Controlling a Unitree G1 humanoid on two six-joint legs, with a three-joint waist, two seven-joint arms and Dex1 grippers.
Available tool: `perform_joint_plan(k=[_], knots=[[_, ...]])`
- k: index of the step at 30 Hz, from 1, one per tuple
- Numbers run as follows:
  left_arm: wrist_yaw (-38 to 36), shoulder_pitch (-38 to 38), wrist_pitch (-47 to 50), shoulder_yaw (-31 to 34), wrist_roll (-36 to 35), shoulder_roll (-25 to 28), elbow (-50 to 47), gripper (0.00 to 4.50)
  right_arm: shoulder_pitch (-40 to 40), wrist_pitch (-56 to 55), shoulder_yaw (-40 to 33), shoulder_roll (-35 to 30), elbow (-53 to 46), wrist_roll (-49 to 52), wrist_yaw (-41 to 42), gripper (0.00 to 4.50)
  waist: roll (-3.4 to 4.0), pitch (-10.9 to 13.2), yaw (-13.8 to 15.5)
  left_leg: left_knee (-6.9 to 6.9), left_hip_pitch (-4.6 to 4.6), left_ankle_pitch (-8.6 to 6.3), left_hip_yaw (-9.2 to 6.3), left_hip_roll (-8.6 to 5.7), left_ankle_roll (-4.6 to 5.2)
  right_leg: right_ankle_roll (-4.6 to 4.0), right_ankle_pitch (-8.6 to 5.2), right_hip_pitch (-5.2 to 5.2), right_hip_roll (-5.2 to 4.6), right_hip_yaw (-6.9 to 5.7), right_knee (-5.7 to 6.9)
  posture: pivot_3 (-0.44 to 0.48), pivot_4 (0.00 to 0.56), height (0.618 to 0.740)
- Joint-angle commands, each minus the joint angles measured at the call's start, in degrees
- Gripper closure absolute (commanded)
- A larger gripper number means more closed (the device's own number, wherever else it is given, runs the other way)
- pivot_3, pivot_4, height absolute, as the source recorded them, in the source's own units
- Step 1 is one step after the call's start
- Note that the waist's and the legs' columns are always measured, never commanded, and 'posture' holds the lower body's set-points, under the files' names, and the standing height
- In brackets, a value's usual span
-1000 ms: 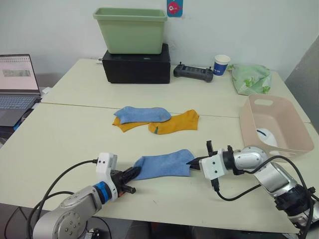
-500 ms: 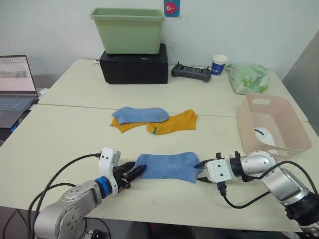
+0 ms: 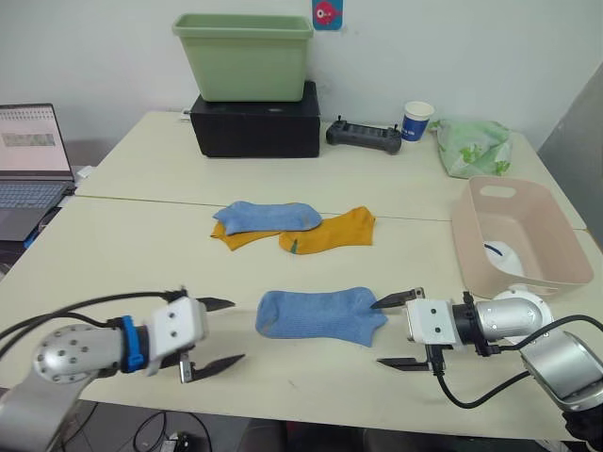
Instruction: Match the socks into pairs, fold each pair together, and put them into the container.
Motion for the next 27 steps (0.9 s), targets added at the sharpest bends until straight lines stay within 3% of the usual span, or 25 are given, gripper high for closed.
perform_joint_plan(k=[1, 7, 10, 22, 24, 27], knots=[[1.95, -6.39, -9.43, -5.3, 7.63, -2.14, 6.54, 0.0, -0.22, 0.85, -0.01, 0.32, -3.5, 0.18, -1.32, 0.03, -0.12, 0.07, 0.05, 0.0, 0.0, 0.0, 0.01, 0.02, 0.0, 0.0, 0.0, -0.01, 0.01, -0.01, 0.01, 0.0, 0.15, 0.696], [4.23, -14.33, -18.61, -12.62, 15.81, -5.43, 18.48, 0.0, 2.68, -0.53, 0.46, -0.55, -7.04, -2.89, -4.09, 0.03, -0.2, 0.11, 0.09, 0.01, -0.06, -0.04, 0.01, 0.04, 0.07, 0.01, 0.0, -0.05, 0.06, 0.01, -0.01, 0.0, 0.15, 0.696], [4.31, -15.76, -20.1, -14.02, 16.58, -5.97, 20.77, 0.61, 3.94, -3.19, 0.66, -0.65, -5.96, -5.3, -5.46, 0.0, -0.17, 0.1, 0.06, 0.01, 0.01, -0.05, 0.02, 0.03, 0.08, 0.02, 0.0, -0.01, 0.04, 0.01, 0.04, 0.0, 0.15, 0.696], [2.29, -16.29, -20.68, -14.23, 13.44, -5.37, 20.01, 4.49, -0.79, -17.75, 7.08, 4.65, 9.28, -16.3, -9.7, 0.0, -0.19, 0.1, -0.32, 0.05, 0.07, -0.04, -0.01, 0.1, 0.09, 0.05, 0.02, -0.02, 0.16, 0.02, 0.18, 0.0, 0.15, 0.696], [2.18, -16.24, -20.84, -14.03, 13.23, -5.44, 19.91, 4.49, -1.4, -18.58, 7.73, 5.73, 10.79, -16.87, -10.08, 0.0, -0.22, 0.08, -0.29, 0.05, 0.07, -0.04, -0.03, 0.11, 0.09, 0.05, 0.02, -0.02, 0.17, 0.01, 0.18, 0.0, 0.15, 0.696], [2.05, -16.31, -21.49, -13.77, 12.89, -5.47, 20.05, 4.5, -2.1, -19.43, 8.51, 6.67, 12.08, -16.82, -9.41, 0.95, -0.22, 0.08, -0.29, 0.05, 0.08, -0.04, -0.03, 0.11, 0.09, 0.04, 0.03, -0.02, 0.17, 0.01, 0.19, 0.0, 0.15, 0.696]])
